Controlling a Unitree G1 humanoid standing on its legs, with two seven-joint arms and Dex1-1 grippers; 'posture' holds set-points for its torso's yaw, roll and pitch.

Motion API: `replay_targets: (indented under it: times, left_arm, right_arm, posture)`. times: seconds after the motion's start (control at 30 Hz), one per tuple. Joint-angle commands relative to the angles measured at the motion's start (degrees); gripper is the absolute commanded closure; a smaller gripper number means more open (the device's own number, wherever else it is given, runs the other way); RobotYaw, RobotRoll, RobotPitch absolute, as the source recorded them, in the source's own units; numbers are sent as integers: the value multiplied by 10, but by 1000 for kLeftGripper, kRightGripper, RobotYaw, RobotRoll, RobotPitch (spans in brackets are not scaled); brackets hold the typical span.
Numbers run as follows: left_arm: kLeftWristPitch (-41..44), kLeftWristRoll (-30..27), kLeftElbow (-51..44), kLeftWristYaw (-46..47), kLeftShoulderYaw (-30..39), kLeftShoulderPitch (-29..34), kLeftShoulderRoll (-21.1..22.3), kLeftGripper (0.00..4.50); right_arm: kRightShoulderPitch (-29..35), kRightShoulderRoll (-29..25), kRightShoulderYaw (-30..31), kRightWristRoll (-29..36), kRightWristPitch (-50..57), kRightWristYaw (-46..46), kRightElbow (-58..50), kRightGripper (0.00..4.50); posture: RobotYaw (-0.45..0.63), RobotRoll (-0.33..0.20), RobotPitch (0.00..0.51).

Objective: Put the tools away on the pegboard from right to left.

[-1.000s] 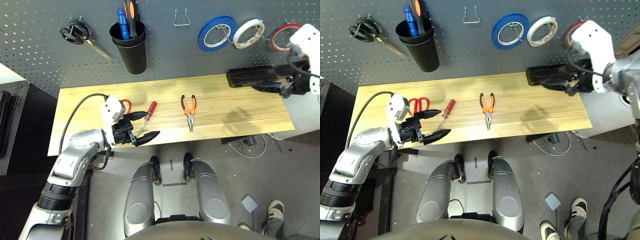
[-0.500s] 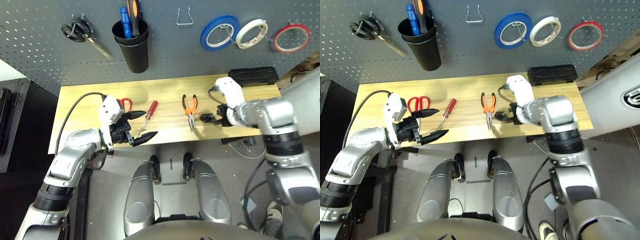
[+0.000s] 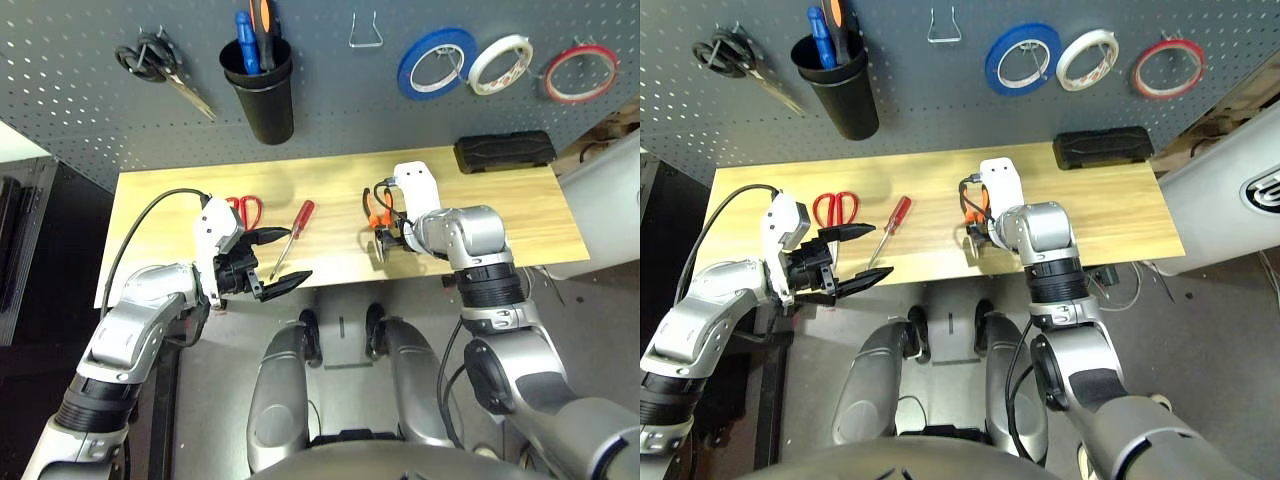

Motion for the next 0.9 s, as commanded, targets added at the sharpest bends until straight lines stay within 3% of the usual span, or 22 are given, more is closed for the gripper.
replay_targets:
  times: [0.03,0.17,0.57,0.9]
  left_arm:
    - [-3,-13,1,20,19,0,-17,0]
    - [11,-23,-6,37,33,-5,-27,0]
    - [27,-15,-29,8,9,32,8,0]
    - [35,-16,-42,6,7,41,14,0]
  right_arm:
    - [-10,2,-4,-4,-33,-10,56,15]
    - [-30,8,-15,-2,-73,-17,120,15]
    - [-114,59,-58,8,-223,-73,342,15]
    - [-142,66,-67,3,-322,-108,462,15]
  posture:
    - [-9,0,325]
    - [-9,0,325]
    - [16,0,330]
    - [26,0,329]
